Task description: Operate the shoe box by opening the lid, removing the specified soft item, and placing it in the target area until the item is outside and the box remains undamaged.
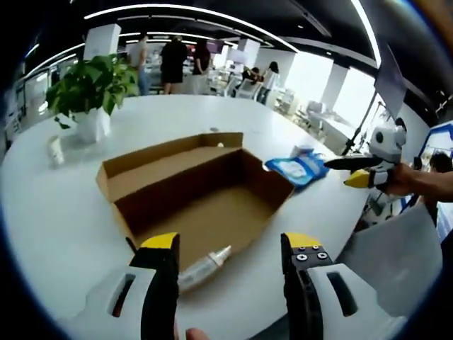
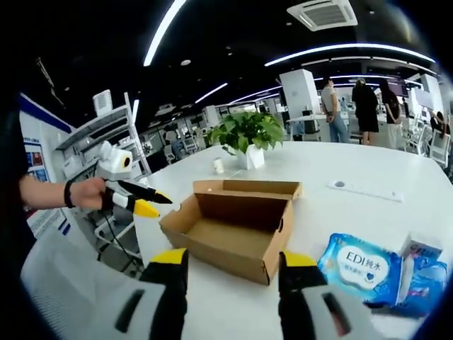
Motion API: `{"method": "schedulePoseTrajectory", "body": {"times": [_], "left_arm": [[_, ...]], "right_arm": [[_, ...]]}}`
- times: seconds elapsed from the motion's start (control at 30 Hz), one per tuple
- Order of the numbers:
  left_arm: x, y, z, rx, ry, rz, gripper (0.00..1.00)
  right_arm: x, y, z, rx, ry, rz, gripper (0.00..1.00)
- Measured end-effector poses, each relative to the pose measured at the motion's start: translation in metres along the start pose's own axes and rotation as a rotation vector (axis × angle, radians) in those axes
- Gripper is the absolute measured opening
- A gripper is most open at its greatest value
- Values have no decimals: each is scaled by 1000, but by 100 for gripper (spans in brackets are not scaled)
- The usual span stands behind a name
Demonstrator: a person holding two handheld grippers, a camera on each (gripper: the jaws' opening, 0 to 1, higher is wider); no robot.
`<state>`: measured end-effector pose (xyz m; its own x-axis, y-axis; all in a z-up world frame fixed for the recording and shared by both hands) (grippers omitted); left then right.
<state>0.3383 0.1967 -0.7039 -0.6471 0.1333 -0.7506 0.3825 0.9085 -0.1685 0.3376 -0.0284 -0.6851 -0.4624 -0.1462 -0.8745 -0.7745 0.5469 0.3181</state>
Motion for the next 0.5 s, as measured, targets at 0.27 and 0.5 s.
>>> {"method": "schedulePoseTrajectory", "body": {"times": [0.27, 0.5], "left_arm": [[-1, 20, 17, -2, 76, 144, 59], [-2, 37, 35, -13, 142, 254, 58]], "right_arm": [[7, 5, -12, 15, -7, 15, 49], [3, 8, -14, 18, -10, 2, 49]]}}
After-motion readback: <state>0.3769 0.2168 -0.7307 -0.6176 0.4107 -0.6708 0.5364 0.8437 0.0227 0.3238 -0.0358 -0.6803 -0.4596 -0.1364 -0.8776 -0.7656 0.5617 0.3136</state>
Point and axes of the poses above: the point that each gripper's makers call its tool centre point, and the gripper's own axes: z roughly forward along the fingers, y roughly to its left, x roughly out of its underside, the point moved 1 cm from there along -z, roughly backward along the fingers, and after that the axes turned 7 degrees about -x, right-handed, at the moved point
